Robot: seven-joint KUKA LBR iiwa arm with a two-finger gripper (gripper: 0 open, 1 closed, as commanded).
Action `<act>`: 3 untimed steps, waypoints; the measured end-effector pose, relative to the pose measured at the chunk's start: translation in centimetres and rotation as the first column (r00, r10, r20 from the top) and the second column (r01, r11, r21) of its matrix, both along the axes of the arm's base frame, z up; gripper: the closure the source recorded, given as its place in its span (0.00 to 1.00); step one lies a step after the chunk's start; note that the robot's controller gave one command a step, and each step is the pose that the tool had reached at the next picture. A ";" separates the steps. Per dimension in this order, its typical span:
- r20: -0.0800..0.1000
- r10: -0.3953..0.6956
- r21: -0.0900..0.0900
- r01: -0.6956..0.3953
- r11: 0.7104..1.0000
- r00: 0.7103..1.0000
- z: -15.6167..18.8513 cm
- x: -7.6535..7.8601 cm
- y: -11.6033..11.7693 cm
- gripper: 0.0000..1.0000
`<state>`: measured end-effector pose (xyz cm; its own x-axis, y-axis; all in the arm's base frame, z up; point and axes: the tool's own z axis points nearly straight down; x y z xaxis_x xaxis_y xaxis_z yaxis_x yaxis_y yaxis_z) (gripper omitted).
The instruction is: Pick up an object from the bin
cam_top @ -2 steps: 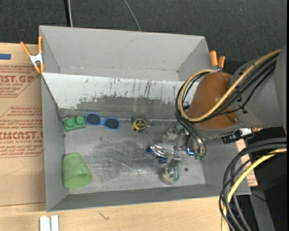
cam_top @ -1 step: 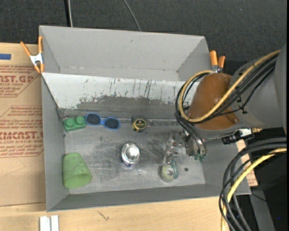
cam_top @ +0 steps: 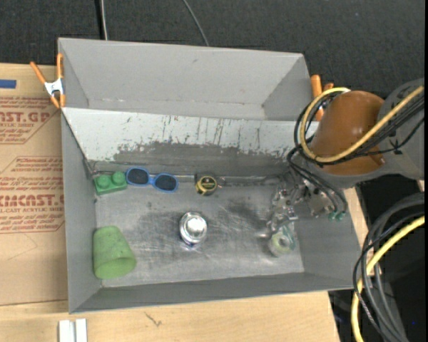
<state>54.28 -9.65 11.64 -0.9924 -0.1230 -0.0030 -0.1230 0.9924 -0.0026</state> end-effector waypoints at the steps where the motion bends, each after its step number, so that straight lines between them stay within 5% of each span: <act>1: -0.001 0.446 0.003 -0.446 0.895 0.895 -1.1 2.2 1.9 1.00; 2: 0.017 0.982 0.000 -0.982 0.189 0.189 -2.1 2.8 0.5 1.00; 3: 0.001 0.991 -0.006 -0.991 0.135 0.135 16.1 -0.6 9.6 1.00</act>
Offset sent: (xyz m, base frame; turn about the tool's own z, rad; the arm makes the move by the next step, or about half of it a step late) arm 0.0216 0.0168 -0.0107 -0.4602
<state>53.72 -0.05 27.76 -0.0123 -0.9999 -0.0036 -0.9999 0.0123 -0.0085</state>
